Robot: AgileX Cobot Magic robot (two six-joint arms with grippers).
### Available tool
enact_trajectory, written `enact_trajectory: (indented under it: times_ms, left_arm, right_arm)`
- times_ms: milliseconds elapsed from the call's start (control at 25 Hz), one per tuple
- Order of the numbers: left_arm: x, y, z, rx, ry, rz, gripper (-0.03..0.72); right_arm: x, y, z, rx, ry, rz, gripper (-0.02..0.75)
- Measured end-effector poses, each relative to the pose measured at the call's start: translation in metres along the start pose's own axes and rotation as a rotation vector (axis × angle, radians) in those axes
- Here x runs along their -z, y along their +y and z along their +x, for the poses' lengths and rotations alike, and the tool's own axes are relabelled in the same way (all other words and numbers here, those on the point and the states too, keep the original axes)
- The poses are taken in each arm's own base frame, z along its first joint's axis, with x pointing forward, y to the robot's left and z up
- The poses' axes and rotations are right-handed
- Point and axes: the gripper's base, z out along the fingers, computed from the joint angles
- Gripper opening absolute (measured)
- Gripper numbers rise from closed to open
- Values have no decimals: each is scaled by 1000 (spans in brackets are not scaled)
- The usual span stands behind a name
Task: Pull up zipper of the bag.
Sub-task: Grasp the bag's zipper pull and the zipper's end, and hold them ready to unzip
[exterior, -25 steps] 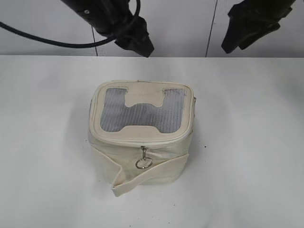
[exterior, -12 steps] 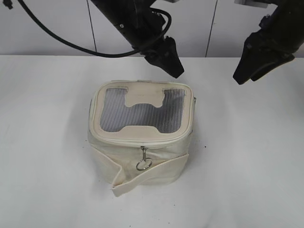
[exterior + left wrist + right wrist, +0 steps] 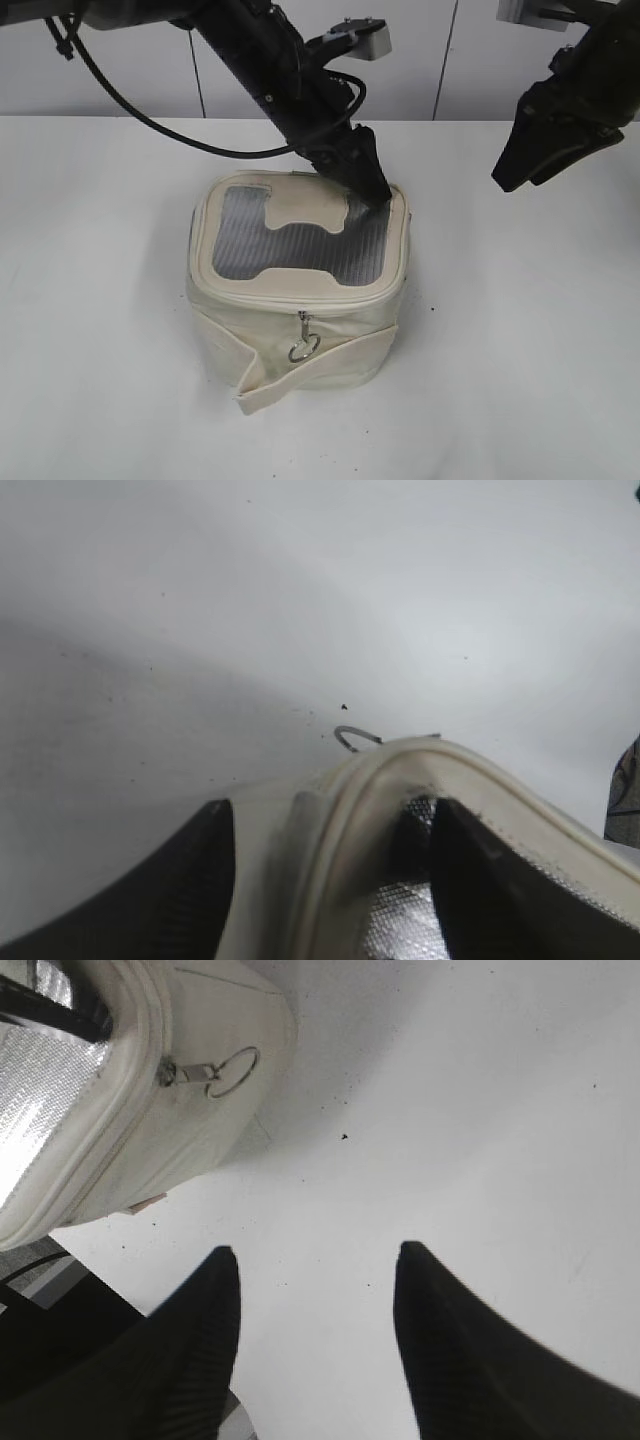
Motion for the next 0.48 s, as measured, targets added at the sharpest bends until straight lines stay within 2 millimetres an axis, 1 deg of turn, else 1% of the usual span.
enact_trajectory:
  times_ms: [80, 160, 200, 280, 320, 360, 400, 480]
  left_arm:
    - [-3, 1, 1, 6, 5, 13, 463]
    - [-5, 1, 1, 11, 6, 25, 430]
    - [-5, 0, 1, 14, 4, 32, 383]
    - [-5, 0, 1, 16, 3, 38, 249]
    - [-5, 1, 1, 18, 2, 36, 162]
    - [-5, 1, 1, 19, 4, 36, 96]
    - [-6, 2, 2, 20, 4, 36, 78]
    - [-6, 2, 2, 21, 3, 37, 78]
  right_arm:
    - [0, 0, 0, 0, -4, -1, 396]
    - [0, 0, 0, -1, -5, -3, 396]
    - [0, 0, -1, -1, -6, -4, 396]
    - [0, 1, -1, -3, -9, -7, 396]
    - [0, 1, -1, -3, -11, -11, 396]
    - [0, 1, -1, -1, -16, -15, 396]
    - [0, 2, -2, 5, -22, -19, 396]
    - [0, 3, -3, 19, -34, -37, 388]
